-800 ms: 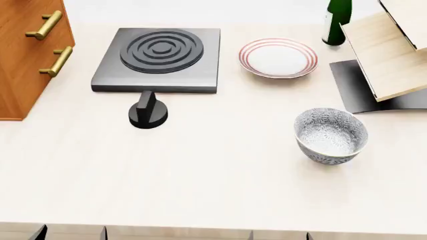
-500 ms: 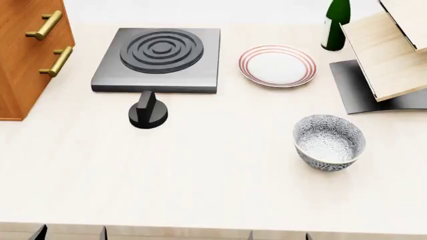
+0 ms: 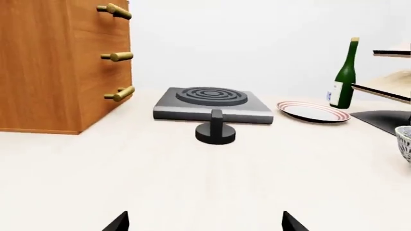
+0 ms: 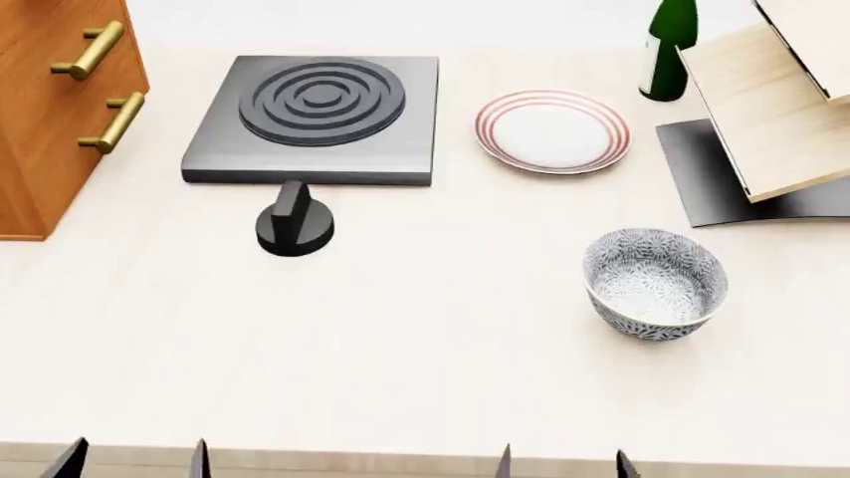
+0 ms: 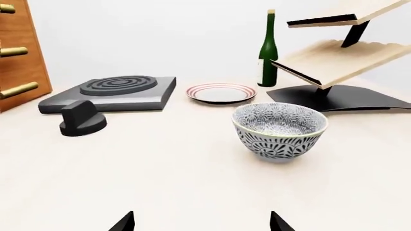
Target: Put the bowl on the stove.
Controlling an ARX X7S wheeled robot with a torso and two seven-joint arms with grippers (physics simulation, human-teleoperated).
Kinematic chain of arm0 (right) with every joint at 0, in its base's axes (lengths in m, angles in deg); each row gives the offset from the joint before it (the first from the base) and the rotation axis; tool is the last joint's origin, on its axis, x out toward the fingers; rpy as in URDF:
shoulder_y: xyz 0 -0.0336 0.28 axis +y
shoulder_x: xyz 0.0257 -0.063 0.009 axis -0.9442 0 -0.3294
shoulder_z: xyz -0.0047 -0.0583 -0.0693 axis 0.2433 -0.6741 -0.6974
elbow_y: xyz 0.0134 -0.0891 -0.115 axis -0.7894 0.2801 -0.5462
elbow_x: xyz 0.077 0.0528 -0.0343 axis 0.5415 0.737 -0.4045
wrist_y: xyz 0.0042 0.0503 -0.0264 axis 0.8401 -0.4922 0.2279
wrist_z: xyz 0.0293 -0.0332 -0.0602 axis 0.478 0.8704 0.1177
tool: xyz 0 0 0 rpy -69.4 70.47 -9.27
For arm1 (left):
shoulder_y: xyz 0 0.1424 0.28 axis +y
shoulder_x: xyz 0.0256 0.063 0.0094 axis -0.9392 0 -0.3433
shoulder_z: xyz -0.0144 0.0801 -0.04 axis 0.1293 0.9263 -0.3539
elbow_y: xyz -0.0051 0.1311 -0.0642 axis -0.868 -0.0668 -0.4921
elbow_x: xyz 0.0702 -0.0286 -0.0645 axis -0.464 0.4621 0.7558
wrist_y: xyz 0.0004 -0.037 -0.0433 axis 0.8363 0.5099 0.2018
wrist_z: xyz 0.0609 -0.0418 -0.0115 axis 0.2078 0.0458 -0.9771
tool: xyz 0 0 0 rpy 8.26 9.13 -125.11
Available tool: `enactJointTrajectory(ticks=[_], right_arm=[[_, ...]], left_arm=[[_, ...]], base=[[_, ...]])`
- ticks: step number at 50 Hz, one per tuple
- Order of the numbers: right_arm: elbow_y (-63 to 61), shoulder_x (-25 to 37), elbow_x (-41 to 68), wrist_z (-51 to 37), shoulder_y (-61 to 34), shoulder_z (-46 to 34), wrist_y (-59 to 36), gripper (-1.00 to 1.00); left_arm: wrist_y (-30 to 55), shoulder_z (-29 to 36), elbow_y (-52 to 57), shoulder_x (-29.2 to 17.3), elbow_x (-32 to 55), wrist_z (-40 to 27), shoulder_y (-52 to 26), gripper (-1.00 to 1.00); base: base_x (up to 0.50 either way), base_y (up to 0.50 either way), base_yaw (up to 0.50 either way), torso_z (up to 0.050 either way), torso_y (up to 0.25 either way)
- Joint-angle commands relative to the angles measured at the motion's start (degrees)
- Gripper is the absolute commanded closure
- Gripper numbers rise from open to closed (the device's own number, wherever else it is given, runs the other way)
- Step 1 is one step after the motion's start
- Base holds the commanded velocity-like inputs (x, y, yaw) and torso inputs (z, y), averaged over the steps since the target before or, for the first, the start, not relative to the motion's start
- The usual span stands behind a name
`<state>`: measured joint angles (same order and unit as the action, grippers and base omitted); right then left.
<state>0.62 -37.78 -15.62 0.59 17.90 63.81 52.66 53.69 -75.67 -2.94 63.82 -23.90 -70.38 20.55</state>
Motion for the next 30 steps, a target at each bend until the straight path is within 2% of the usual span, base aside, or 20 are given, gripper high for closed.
enactJointTrajectory(ticks=[1,7,13,25,26,30], right_arm=[[-10.37,2.70,3.93,-1.04,-2.86,1.57,-8.75,-1.00],[-22.28,6.73,8.28,-2.39,-7.75,6.35,-19.55,-1.00],[-30.80,12.85,14.36,-2.28,-10.28,15.10,-29.10,-1.00],[-39.64,23.43,31.91,-3.92,-10.80,45.69,-47.54,-1.00],[-40.21,24.66,35.06,-3.83,-10.88,50.39,-50.20,-1.00],[-41.63,27.69,40.08,-3.96,-10.98,58.01,-54.86,-1.00]], left_arm=[[3.44,-2.52,7.20,0.25,5.69,-3.24,-1.66,-1.00],[8.08,-5.24,18.64,-1.51,9.03,-6.20,-6.80,-1.00],[14.64,-9.74,28.88,-3.90,13.54,-10.36,-13.24,-1.00],[24.48,-20.85,44.92,-10.18,25.07,-18.78,-26.11,-1.00],[28.43,-22.76,47.28,-11.98,28.95,-21.32,-28.42,-1.00],[32.57,-26.80,51.33,-15.28,36.39,-25.97,-34.87,-1.00]], base=[[0.00,0.00,0.00,0.000,0.000],[0.00,0.00,0.00,0.000,0.000],[0.00,0.00,0.00,0.000,0.000],[0.00,0.00,0.00,0.000,0.000],[0.00,0.00,0.00,0.000,0.000],[0.00,0.00,0.00,0.000,0.000]])
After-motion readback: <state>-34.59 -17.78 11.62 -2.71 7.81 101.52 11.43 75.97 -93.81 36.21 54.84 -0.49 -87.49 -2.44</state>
